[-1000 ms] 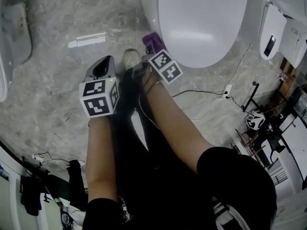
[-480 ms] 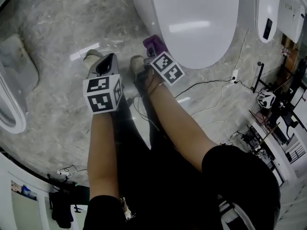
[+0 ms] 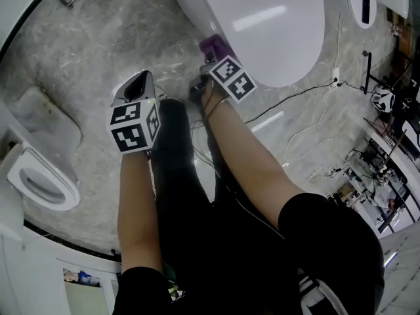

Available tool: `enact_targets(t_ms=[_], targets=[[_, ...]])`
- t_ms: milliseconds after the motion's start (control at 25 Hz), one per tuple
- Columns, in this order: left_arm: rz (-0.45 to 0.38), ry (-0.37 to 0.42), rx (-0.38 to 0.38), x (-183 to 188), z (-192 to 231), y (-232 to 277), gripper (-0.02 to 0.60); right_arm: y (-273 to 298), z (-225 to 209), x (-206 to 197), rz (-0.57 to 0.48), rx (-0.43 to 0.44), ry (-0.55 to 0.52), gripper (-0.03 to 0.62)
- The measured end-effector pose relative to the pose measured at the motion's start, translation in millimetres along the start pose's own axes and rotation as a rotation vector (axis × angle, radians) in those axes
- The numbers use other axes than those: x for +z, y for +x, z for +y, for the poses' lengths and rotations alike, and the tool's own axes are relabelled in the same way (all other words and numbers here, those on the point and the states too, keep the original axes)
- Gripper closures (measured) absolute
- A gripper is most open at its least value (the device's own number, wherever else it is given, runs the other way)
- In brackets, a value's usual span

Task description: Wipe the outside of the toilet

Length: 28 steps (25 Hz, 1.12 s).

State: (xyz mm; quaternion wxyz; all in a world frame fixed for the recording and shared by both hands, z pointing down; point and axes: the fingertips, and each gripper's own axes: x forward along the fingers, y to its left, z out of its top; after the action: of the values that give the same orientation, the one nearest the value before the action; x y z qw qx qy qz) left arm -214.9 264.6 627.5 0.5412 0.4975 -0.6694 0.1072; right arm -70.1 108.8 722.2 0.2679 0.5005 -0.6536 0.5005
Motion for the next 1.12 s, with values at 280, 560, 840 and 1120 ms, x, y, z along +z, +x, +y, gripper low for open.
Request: enact_targets(t_ms=[280, 560, 840, 1120], targets=[[0.04, 0.073, -0.024, 25.5, 12.1, 1.5, 0.575, 9.6, 21.7, 9.4, -0.032, -0.024, 0.051, 0.473], [0.072, 0.104, -0.067, 40.8, 4.0, 12.2, 0.575, 23.3, 47.8, 17.4, -0.046, -0.029, 0.107, 0.473], [0.071, 0.11, -0.064, 77.3, 21.7, 23.1, 0.575, 40.1, 73.6, 25.1, -0.046, -0.044, 0.137, 0.473], [0.056, 0.094, -0.046, 124.1, 40.4, 23.5, 0.575, 58.0, 112.9, 34.5, -0.021, -0.054, 0.069, 0.473]])
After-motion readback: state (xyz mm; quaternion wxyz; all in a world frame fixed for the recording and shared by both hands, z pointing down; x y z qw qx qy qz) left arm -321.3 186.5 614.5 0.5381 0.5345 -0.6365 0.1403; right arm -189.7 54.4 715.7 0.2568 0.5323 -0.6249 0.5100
